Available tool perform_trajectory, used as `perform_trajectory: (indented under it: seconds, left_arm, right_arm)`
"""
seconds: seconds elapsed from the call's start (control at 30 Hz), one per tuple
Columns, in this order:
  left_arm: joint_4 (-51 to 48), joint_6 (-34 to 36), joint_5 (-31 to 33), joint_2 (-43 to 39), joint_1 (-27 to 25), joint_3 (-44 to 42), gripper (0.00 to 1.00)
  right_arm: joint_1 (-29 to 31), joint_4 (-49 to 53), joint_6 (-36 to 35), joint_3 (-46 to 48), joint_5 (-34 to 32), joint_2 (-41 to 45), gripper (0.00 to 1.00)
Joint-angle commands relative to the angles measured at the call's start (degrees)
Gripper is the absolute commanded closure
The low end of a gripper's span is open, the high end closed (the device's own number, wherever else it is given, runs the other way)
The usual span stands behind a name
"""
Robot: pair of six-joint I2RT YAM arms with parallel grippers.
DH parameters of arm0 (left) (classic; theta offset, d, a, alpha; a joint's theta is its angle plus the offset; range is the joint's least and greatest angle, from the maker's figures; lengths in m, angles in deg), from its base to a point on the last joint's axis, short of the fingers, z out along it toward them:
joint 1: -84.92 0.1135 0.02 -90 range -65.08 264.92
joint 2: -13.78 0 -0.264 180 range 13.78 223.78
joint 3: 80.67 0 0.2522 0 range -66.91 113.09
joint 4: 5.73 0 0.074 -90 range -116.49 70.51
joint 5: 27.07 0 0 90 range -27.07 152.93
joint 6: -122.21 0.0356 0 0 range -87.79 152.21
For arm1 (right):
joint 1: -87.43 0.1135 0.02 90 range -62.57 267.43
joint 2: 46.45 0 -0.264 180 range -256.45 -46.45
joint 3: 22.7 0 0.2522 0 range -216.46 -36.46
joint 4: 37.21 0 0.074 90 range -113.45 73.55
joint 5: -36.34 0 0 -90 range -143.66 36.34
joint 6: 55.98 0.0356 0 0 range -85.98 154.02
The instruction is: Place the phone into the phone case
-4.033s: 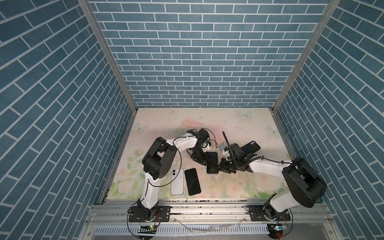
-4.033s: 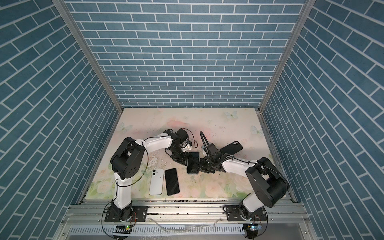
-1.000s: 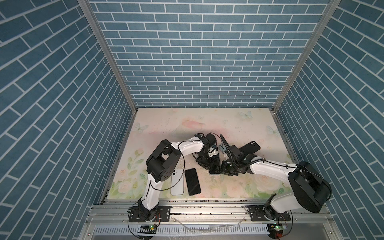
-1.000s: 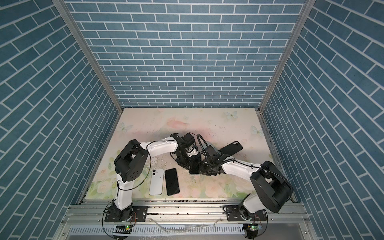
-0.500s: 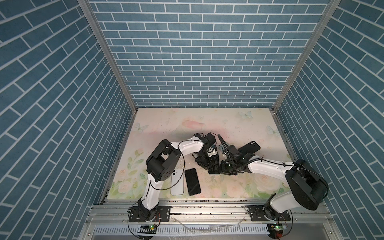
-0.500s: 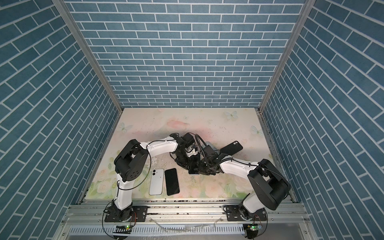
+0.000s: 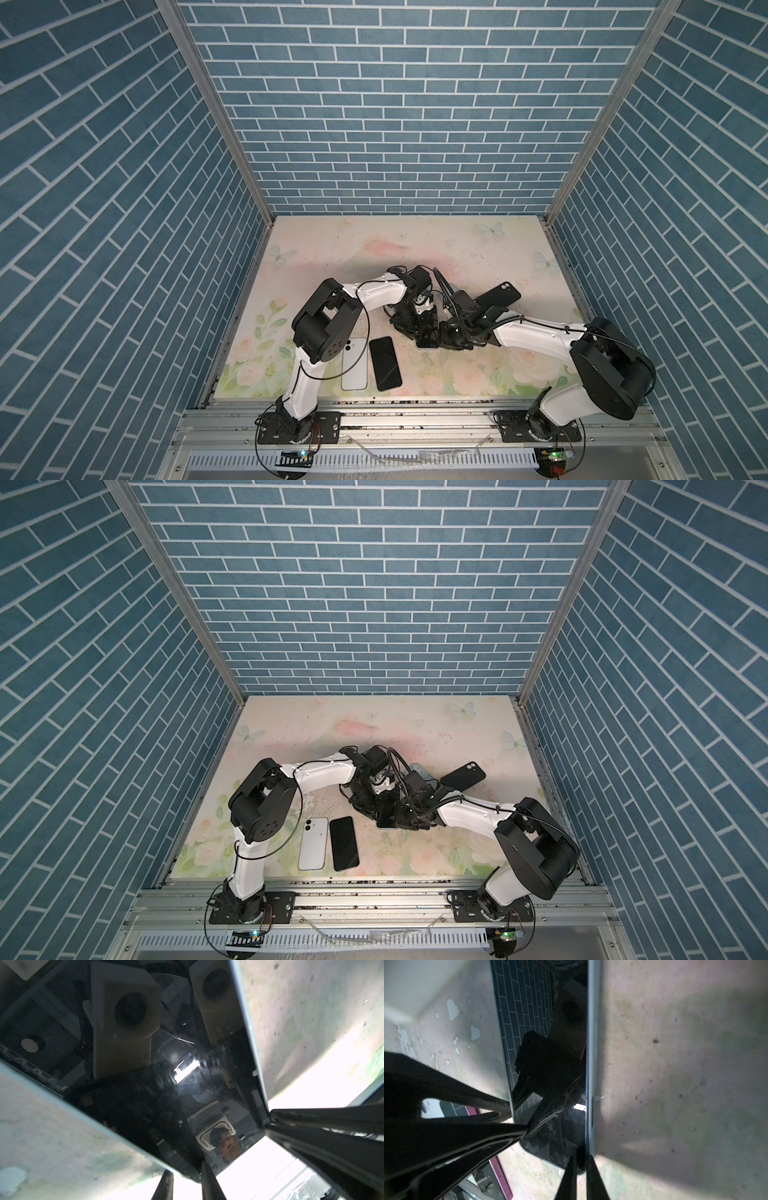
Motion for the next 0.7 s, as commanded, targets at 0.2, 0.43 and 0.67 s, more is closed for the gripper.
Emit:
perform_trajectory:
  seconds: [0.2, 0.43, 0.67]
  left_arm:
    - [3.34, 0.42, 1.97, -4.00, 0.00, -1.26, 0.76]
    - [6.47, -0.30, 6.49, -10.08, 0.74, -3.55, 0.77]
    - [9.88, -1.66, 8.44, -15.59, 3.71, -6.47, 0.77]
  right_arm:
    - [0.96, 8.87, -3.37, -1.03, -6.25, 3.24, 0.83]
    - [0.96, 8.43, -3.38, -1.19, -6.04, 2.11, 0.77]
    - [1.00, 5.37, -2.06, -2.22, -3.47, 0.90, 0.72]
